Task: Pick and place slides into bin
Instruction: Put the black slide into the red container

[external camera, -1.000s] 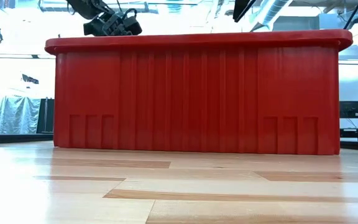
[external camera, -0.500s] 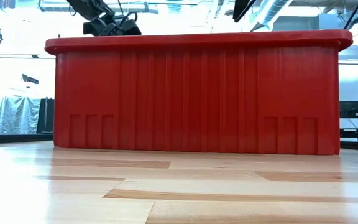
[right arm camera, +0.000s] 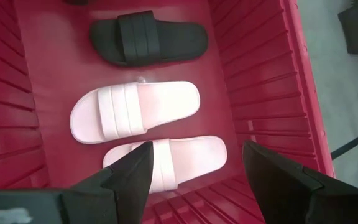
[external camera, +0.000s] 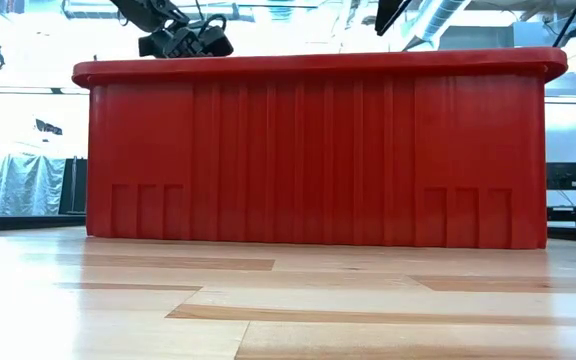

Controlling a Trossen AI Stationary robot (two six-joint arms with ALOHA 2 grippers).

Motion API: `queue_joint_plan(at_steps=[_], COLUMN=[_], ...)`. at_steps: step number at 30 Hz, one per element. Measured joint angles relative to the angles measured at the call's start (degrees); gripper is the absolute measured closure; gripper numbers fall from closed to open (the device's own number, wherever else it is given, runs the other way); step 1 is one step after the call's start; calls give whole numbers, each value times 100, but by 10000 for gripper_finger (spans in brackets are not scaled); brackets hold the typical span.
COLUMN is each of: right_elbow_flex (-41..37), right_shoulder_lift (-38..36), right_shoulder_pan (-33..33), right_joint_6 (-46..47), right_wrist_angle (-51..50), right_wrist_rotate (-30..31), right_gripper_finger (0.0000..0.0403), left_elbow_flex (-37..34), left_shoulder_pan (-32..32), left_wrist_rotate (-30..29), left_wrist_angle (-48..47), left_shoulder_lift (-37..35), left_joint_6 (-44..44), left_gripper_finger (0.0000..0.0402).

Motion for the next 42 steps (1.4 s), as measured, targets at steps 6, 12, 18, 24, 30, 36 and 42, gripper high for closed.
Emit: queue_joint_plan(at_steps=[6, 12, 18, 24, 30, 36, 42], right_elbow_flex=[0, 0, 0, 0, 0, 0, 0], right_shoulder_lift=[0, 1, 1, 0, 1, 0, 2], right_shoulder_pan=[0, 0, 0, 0, 0, 0, 0], right_joint_6=[0, 0, -2, -2, -4, -9, -45], right_wrist_angle=[0, 0, 0, 0, 0, 1, 0], right_wrist_rotate=[-2, -1, -1, -2, 0, -1, 0], right_gripper_finger=[163, 163, 163, 163, 163, 163, 163], left_elbow_flex=[-656, -1085, -1110, -1112, -1118, -1126, -1127], left_shoulder_pan=[-25, -69, -67, -57, -59, -61, -61], left_wrist_rotate=[-76, -283, -374, -448, -463, -559, -851], left_wrist_angle=[568, 1025, 1173, 1162, 1017, 836, 873], left_shoulder_lift=[0, -13, -11, -9, -10, -84, -352], left_joint_6=[-349, -426, -442, -435, -430, -329, -301], left_gripper_finger=[362, 362, 362, 348, 302, 293, 291])
